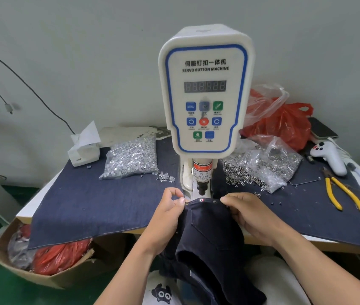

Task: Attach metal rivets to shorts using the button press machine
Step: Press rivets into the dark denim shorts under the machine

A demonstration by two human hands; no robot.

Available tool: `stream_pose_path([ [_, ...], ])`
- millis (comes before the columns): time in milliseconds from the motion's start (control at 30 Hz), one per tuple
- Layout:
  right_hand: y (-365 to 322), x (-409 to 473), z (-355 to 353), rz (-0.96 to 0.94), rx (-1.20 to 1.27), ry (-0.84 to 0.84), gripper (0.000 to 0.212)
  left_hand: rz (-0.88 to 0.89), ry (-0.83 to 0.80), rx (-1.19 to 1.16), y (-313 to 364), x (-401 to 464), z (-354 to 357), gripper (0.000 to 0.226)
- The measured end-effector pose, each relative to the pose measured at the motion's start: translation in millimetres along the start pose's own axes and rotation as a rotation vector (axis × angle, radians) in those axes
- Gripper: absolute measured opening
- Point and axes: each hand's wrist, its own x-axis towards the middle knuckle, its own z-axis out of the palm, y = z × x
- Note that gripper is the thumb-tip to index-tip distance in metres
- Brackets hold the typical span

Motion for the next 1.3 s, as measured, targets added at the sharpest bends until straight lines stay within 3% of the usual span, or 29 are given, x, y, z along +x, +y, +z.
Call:
stream_pose_path([
  [67, -4.3, -4.1, -0.4, -0.032, 0.005, -0.050, 0.030, -0.047, 0.038, -0.048, 5.2, 0.3, 2.8, 0.021],
  [133, -9.3, -11.7, 0.1, -0.041, -0.046, -0.113, 0.027, -0.006, 0.015, 0.055, 11.9, -2.9, 3.4, 0.034],
  [267, -19.4, -27.2, 13.7, -0.125, -0.352, -0.183, 0.016, 0.147, -0.268, 0.519, 34.1, -26.3, 0.8, 0.040],
  [333, -21.7, -31.8, 21.4, -0.187, -0.401, -0.185, 0.009, 0.173, -0.328, 0.588, 43.4, -36.9, -0.7, 0.029],
  [467, -24.3, -45.4, 12.3, -0.159, -0.198, -0.124, 0.020, 0.071, -0.309, 0.080, 55.0, -65.1, -6.5, 0.015],
  [600, -17.7, -63.1, -4.0, -0.072, -0.538, -0.327, 0.024, 0.065, -0.222, -0.451, 58.8, -81.1, -24.1, 0.026],
  [733, -21.6, -69.7, 6.6, -0.174, -0.668, -0.413, 0.020, 0.182, -0.123, -0.790, 63.0, -81.9, -28.2, 0.031],
  [833, -16.7, -66.5, 10.4, -0.169, -0.623, -0.338, 0.005, 0.157, -0.104, -0.848, 56.8, -82.8, -38.4, 0.037],
  [1000, -27.6, -69.0, -0.6, -0.200, -0.433, -0.138, 0.013, -0.001, -0.024, -0.511, 38.8, -89.5, -72.3, 0.038],
  [1100, -36.4, -72.7, 2.1, -0.253, -0.562, -0.148, 0.019, -0.033, -0.031, 0.044, 44.6, -85.1, -76.0, 0.030],
  [1167, -38.4, -72.6, 12.8, -0.255, -0.601, -0.178, 0.022, 0.051, -0.074, 0.400, 47.7, -85.3, -62.2, 0.008],
  [1300, -43.2, -68.1, 37.9, -0.325, -0.737, -0.183, 0.023, 0.271, -0.222, 0.654, 44.9, -90.9, -6.6, 0.027],
])
